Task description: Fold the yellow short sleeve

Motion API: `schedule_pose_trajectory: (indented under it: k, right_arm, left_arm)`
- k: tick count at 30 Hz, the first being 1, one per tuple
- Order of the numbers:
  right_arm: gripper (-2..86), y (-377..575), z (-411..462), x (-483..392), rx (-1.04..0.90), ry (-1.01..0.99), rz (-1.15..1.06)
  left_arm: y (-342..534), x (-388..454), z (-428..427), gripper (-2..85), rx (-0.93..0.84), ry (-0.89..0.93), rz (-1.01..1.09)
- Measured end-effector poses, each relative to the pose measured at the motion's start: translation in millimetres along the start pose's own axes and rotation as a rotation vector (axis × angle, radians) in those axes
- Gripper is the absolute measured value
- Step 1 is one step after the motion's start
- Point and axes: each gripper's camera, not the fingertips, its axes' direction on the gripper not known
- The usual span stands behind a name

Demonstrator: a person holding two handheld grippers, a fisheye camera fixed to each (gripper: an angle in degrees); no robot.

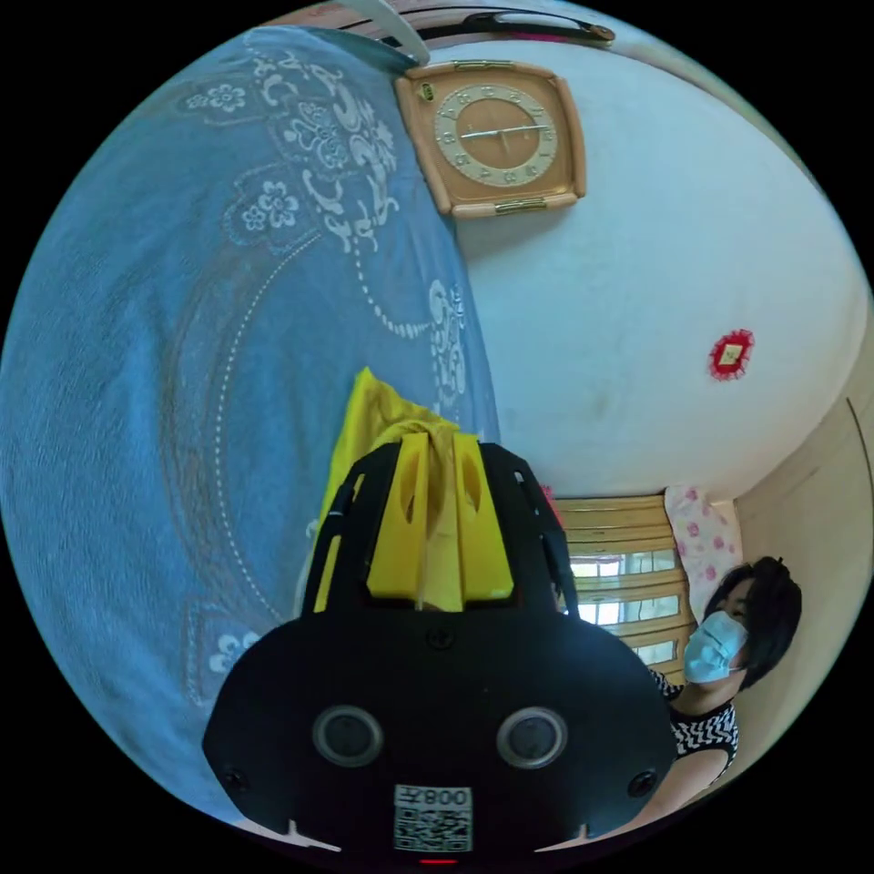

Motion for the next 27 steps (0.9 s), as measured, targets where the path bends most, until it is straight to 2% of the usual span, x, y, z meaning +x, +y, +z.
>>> schedule_pose_trajectory:
  k: [3,8,10,12,14,18,23,27]
  right_arm:
    - [3.0,-19,6,-26,0.018,0.074,-0.001]
    - [6.0,-40,23,-113,0.04,0.337,-0.111]
    - [6.3,-41,43,-157,0.019,0.43,-0.233]
    - [6.4,-36,81,-209,-0.051,0.544,-0.413]
    - [6.4,-25,152,-270,-0.198,0.664,-0.647]
    - [6.2,-11,257,-335,-0.379,0.776,-0.933]
    - [6.5,0,351,-387,-0.476,0.979,-1.225]
    - [6.4,-9,383,-397,-0.539,1.065,-1.257]
  left_arm:
    - [-14,8,16,7.8,0.022,-0.029,-0.003]
    - [-22,36,37,8.4,0.076,-0.065,0.046]
    - [-20,62,62,8.3,-0.008,-0.128,0.143]
    - [-13,107,115,8.6,-0.177,-0.296,0.353]
    - [-3,139,162,9.0,-0.283,-0.439,0.523]
    - [12,182,261,9.6,-0.452,-0.682,0.806]
    - [19,200,338,8.9,-0.555,-0.877,0.986]
    - [17,201,380,6.6,-0.59,-0.977,1.026]
